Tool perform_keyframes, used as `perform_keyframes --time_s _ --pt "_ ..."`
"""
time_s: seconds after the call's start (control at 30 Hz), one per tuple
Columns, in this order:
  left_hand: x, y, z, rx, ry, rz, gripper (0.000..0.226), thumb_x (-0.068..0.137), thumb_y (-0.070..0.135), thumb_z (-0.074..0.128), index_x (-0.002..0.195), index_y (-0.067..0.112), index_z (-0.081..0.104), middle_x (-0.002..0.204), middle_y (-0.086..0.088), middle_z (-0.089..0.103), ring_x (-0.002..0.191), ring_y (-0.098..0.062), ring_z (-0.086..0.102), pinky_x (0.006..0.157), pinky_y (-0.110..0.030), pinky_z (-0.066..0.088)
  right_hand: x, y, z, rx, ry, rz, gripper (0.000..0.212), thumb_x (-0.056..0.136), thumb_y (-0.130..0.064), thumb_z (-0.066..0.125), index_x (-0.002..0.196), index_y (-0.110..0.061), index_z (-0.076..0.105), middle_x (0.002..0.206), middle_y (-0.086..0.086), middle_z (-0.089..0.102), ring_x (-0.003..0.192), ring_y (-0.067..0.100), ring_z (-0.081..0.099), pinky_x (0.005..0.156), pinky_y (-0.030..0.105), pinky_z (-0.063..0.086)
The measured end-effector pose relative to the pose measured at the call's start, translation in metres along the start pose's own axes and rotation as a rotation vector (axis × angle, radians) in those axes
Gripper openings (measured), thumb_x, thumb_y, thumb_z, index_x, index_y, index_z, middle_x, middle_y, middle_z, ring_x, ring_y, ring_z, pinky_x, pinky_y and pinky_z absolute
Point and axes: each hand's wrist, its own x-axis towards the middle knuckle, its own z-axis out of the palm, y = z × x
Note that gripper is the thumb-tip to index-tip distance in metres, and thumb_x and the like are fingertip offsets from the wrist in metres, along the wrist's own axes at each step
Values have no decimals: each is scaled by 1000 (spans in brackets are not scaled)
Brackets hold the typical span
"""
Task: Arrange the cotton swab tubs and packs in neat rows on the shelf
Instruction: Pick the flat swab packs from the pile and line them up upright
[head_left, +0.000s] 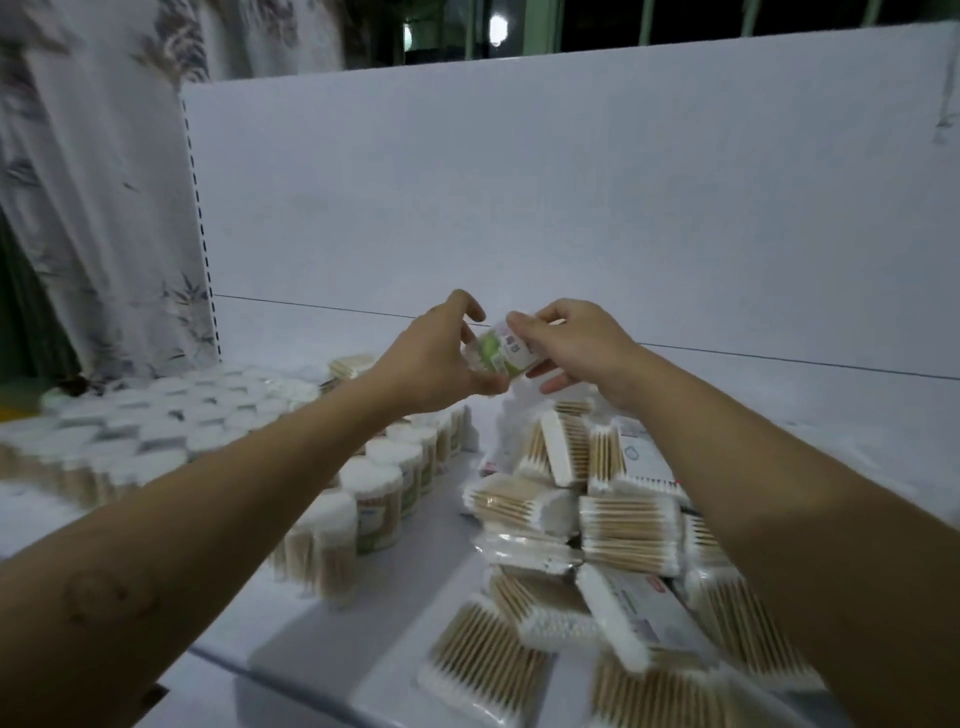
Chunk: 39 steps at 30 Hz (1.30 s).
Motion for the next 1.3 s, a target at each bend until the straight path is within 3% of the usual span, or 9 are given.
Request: perform_keyframes --time_s 0.17,0.3,0.43,0.53,0.7,0.87,1.0,1.13,1.3 --pt "9 -37 -12 97 -225 19 60 77 47 76 125 24 50 120 5 60 104 -16 59 87 -29 47 18 -9 29 -229 24 25 40 81 -31 71 113 -11 58 105 7 64 84 22 69 67 38 62" --pt "22 -63 -24 277 -391 90 57 89 50 62 136 22 48 136 4 54 120 -16 52 96 -26 39 36 -10 54 -554 -38 11 59 79 -27 74 131 -7 55 122 9 59 104 26 62 87 35 54" --pt "39 -81 -22 443 -642 112 58 94 50 54 144 24 40 149 0 40 133 -20 41 103 -29 32 51 -6 81 -875 -164 16 56 78 -28 77 126 -5 61 126 9 61 113 26 57 95 35 48" --pt "52 -90 -18 492 -684 163 61 93 53 53 146 25 39 150 -2 40 133 -22 42 104 -31 32 60 -2 96 -1043 -261 54 55 76 -29 78 124 -6 63 124 10 63 111 28 59 95 36 49" --pt "68 -98 -11 635 -651 280 68 90 65 47 147 29 36 150 2 41 138 -21 37 119 -44 13 70 7 101 -1053 -233 63 54 74 -24 81 123 -9 62 120 8 63 107 27 58 91 32 49" --pt "73 -102 -7 682 -762 257 73 91 64 46 150 23 32 151 -2 39 138 -24 37 112 -43 29 73 19 101 -1039 -250 95 55 70 -25 85 117 -11 61 114 6 62 99 23 55 85 32 48" --pt "75 -108 -1 674 -779 248 79 90 66 46 153 24 26 156 -2 33 141 -24 32 111 -41 26 72 32 102 -1026 -254 99 62 71 -30 84 122 -18 51 118 3 55 98 19 47 80 29 41" --pt "79 -112 5 685 -814 243 82 88 64 52 154 24 23 156 -3 32 142 -25 32 113 -41 27 73 33 110 -1040 -300 84 55 77 -29 79 127 -18 59 111 2 60 95 18 52 81 28 44" --pt "81 -110 6 735 -832 259 81 89 65 52 154 26 24 156 -1 32 143 -24 29 115 -43 21 80 30 118 -1135 -330 106 30 83 -31 70 97 -6 64 88 8 63 83 25 58 67 31 45"
